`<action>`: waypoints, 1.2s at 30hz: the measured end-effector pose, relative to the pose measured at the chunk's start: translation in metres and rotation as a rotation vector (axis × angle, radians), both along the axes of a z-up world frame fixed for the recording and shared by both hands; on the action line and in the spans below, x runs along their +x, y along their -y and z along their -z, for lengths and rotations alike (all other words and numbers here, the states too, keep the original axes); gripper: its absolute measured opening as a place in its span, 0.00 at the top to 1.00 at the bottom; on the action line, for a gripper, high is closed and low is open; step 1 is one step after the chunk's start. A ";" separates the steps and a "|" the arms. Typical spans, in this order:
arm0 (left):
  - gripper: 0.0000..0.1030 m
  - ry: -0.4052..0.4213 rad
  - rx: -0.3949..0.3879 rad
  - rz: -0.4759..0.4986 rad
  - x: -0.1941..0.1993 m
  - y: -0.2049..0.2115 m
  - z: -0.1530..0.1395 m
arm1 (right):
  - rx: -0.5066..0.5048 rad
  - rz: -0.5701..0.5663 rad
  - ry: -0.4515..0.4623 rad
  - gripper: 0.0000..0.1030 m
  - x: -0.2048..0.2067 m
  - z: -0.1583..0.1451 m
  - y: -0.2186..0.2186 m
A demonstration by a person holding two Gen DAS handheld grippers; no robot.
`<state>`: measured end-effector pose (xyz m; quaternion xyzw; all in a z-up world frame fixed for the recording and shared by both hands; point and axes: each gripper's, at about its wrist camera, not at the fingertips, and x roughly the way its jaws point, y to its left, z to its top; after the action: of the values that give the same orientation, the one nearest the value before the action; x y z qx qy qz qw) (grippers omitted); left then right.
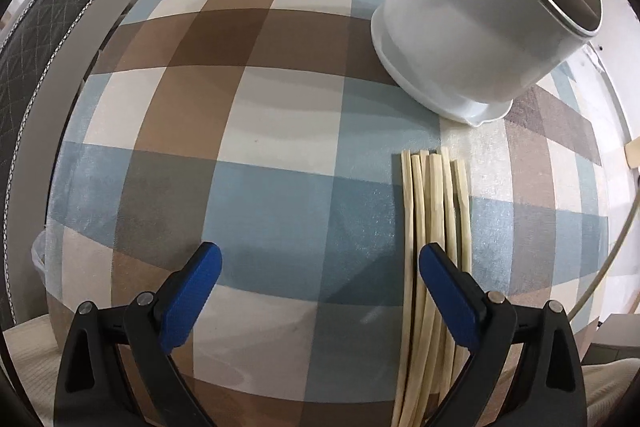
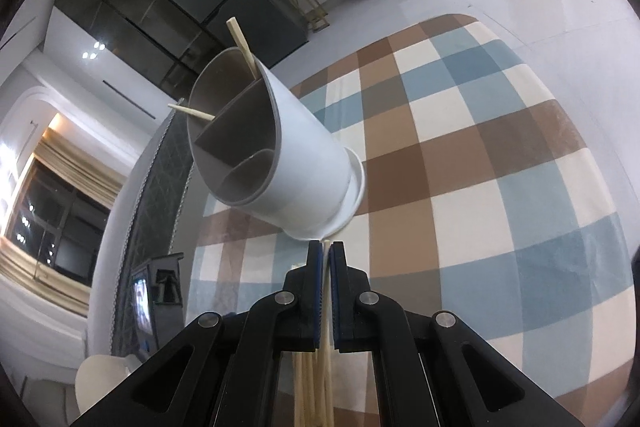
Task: Organize utensils
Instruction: 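Grasp a chopstick with the left gripper while the right gripper lifts its chopstick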
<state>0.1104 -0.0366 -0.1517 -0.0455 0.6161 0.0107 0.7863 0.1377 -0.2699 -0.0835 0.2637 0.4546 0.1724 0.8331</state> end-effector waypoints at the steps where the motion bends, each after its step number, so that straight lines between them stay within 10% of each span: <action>1: 0.06 0.003 0.009 0.000 0.001 0.000 -0.001 | 0.005 0.001 0.006 0.97 -0.001 -0.001 0.000; 15: 0.08 -0.005 0.059 0.000 0.008 -0.006 0.000 | 0.000 -0.009 0.021 0.97 -0.003 -0.006 -0.001; 23: 0.50 0.029 0.057 0.035 0.030 -0.002 -0.010 | 0.007 0.012 0.023 0.97 -0.001 -0.008 0.004; 27: 0.96 0.045 0.050 0.089 0.038 0.011 -0.013 | 0.002 0.023 0.037 0.97 -0.001 -0.010 0.007; 32: 0.99 0.030 0.000 0.105 0.044 0.013 -0.018 | -0.025 0.025 0.064 0.97 -0.004 -0.014 0.007; 36: 0.99 0.220 -0.067 0.057 0.024 -0.006 -0.063 | -0.072 -0.015 0.152 0.97 -0.016 -0.031 -0.002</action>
<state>0.1347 -0.0307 -0.0882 -0.0554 0.5271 -0.0373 0.8472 0.1219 -0.2676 -0.0525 0.2161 0.3980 0.1816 0.8729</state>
